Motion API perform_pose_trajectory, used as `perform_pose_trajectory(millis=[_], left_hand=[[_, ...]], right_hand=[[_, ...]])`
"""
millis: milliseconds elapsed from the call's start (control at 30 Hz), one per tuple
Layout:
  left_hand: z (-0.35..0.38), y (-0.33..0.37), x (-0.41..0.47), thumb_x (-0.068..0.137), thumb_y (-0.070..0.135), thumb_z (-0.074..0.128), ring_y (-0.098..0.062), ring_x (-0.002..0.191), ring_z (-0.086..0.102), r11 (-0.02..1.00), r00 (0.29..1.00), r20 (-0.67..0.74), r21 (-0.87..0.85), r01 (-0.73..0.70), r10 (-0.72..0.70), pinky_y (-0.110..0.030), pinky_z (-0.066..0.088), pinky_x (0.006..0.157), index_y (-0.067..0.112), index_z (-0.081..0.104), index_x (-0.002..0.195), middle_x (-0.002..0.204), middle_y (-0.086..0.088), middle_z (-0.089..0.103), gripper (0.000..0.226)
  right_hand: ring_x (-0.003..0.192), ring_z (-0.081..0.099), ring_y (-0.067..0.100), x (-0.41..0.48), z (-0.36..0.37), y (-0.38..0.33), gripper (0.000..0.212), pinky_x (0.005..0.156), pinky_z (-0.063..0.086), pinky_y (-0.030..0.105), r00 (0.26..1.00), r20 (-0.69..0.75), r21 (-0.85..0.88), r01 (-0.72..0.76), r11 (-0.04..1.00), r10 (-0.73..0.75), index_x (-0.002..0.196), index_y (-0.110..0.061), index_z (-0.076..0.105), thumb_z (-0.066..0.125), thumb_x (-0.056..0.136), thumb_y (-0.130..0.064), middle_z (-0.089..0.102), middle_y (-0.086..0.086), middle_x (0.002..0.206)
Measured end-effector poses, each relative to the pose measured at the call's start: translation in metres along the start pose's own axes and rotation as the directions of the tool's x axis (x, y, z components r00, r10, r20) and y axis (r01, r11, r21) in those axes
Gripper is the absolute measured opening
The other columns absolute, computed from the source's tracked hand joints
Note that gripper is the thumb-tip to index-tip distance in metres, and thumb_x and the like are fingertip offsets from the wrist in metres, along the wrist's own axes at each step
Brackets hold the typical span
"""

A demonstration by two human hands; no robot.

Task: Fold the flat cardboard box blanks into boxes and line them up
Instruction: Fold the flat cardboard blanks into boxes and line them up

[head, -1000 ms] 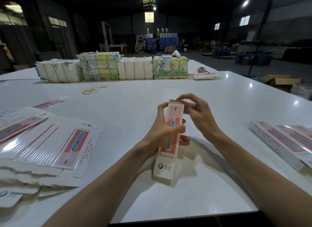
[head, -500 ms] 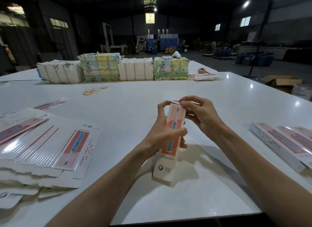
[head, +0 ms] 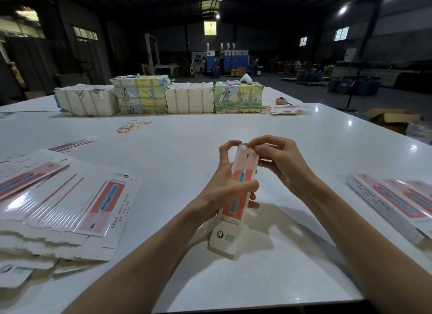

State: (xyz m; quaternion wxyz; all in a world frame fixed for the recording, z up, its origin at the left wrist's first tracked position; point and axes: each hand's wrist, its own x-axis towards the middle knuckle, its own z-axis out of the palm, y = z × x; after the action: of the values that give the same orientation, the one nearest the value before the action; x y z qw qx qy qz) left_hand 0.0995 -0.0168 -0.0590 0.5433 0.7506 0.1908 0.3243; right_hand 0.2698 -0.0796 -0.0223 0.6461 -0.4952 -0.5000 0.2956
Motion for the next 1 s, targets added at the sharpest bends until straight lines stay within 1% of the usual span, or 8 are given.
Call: perform_pose_trajectory(millis=[133, 267, 467, 633, 733, 833, 900, 1000], left_hand=[[-0.002, 0.002, 0.001, 0.082, 0.007, 0.081, -0.030, 0.076, 0.077, 0.995, 0.999, -0.048, -0.103, 0.014, -0.019, -0.038, 0.065, 0.065, 0.057, 0.024, 0.137, 0.115, -0.016, 0.057, 0.094], [-0.007, 0.003, 0.000, 0.081, 0.007, 0.079, -0.033, 0.079, 0.078, 0.980, 0.997, -0.065, -0.197, 0.035, -0.048, -0.044, 0.066, 0.069, 0.060, 0.029, 0.129, 0.115, -0.023, 0.059, 0.089], [-0.002, 0.003, -0.001, 0.086, -0.002, 0.077, -0.032, 0.077, 0.076, 0.985, 0.995, -0.073, -0.161, 0.057, -0.070, -0.047, 0.066, 0.072, 0.045, 0.023, 0.141, 0.120, -0.022, 0.056, 0.089], [-0.002, -0.004, 0.000, 0.088, 0.004, 0.082, -0.033, 0.077, 0.077, 0.970, 0.993, -0.067, -0.229, 0.078, -0.096, -0.043, 0.066, 0.070, 0.043, 0.023, 0.143, 0.118, -0.021, 0.060, 0.089], [-0.001, -0.009, 0.003, 0.093, 0.016, 0.081, -0.033, 0.079, 0.078, 0.935, 0.985, -0.116, -0.347, 0.079, -0.126, -0.040, 0.065, 0.068, 0.047, 0.025, 0.145, 0.117, -0.021, 0.066, 0.082], [0.001, -0.011, 0.007, 0.106, 0.033, 0.062, -0.031, 0.084, 0.078, 0.897, 0.969, -0.181, -0.437, 0.074, -0.169, -0.047, 0.064, 0.077, 0.047, 0.027, 0.147, 0.115, -0.019, 0.069, 0.056], [0.002, -0.010, 0.008, 0.109, 0.040, 0.054, -0.029, 0.093, 0.078, 0.841, 0.962, -0.206, -0.539, 0.040, -0.178, -0.046, 0.063, 0.079, 0.040, 0.030, 0.150, 0.118, -0.015, 0.070, 0.048], [0.004, -0.004, 0.007, 0.107, 0.041, 0.058, -0.027, 0.096, 0.076, 0.692, 0.959, -0.201, -0.722, -0.007, -0.199, -0.045, 0.063, 0.076, 0.029, 0.032, 0.150, 0.118, -0.014, 0.068, 0.052]], right_hand=[[0.109, 0.075, 0.025, -0.002, 0.011, 0.005, 0.021, 0.086, 0.064, 0.038, 1.000, -0.014, 0.030, 0.007, 1.000, -0.007, 0.122, -0.010, 0.071, 0.061, 0.105, -0.016, 0.078, 0.003, 0.113], [0.107, 0.075, 0.025, -0.004, 0.015, 0.010, 0.021, 0.088, 0.064, 0.039, 0.997, 0.011, -0.077, 0.079, 0.994, -0.078, 0.117, -0.012, 0.073, 0.071, 0.100, -0.022, 0.079, 0.001, 0.109], [0.101, 0.076, 0.028, -0.005, 0.014, 0.017, 0.010, 0.087, 0.065, 0.043, 0.992, -0.019, -0.074, 0.120, 0.990, -0.122, 0.103, -0.007, 0.074, 0.066, 0.102, -0.013, 0.080, 0.004, 0.105], [0.100, 0.075, 0.029, -0.006, 0.016, 0.026, 0.012, 0.087, 0.064, 0.039, 0.995, -0.040, -0.091, 0.084, 0.992, -0.088, 0.109, -0.011, 0.074, 0.066, 0.103, -0.016, 0.079, 0.005, 0.105], [0.108, 0.072, 0.013, -0.005, 0.023, 0.032, 0.029, 0.087, 0.062, 0.029, 0.989, -0.074, -0.287, 0.100, 0.953, -0.126, 0.133, -0.018, 0.062, 0.063, 0.105, -0.024, 0.071, -0.003, 0.124], [0.099, 0.069, 0.004, -0.010, 0.033, 0.033, 0.034, 0.070, 0.061, 0.021, 0.980, -0.078, -0.440, 0.130, 0.888, -0.182, 0.140, -0.026, 0.050, 0.057, 0.107, -0.028, 0.059, -0.002, 0.126], [0.095, 0.068, 0.004, -0.015, 0.037, 0.033, 0.027, 0.075, 0.060, 0.025, 0.977, -0.026, -0.564, 0.160, 0.811, -0.210, 0.135, -0.030, 0.054, 0.052, 0.109, -0.035, 0.060, -0.002, 0.121], [0.105, 0.062, 0.007, -0.022, 0.042, 0.023, 0.048, 0.090, 0.053, 0.038, 0.988, 0.128, -0.761, 0.152, 0.631, -0.084, 0.144, -0.036, 0.051, 0.043, 0.105, -0.062, 0.062, -0.006, 0.125]])
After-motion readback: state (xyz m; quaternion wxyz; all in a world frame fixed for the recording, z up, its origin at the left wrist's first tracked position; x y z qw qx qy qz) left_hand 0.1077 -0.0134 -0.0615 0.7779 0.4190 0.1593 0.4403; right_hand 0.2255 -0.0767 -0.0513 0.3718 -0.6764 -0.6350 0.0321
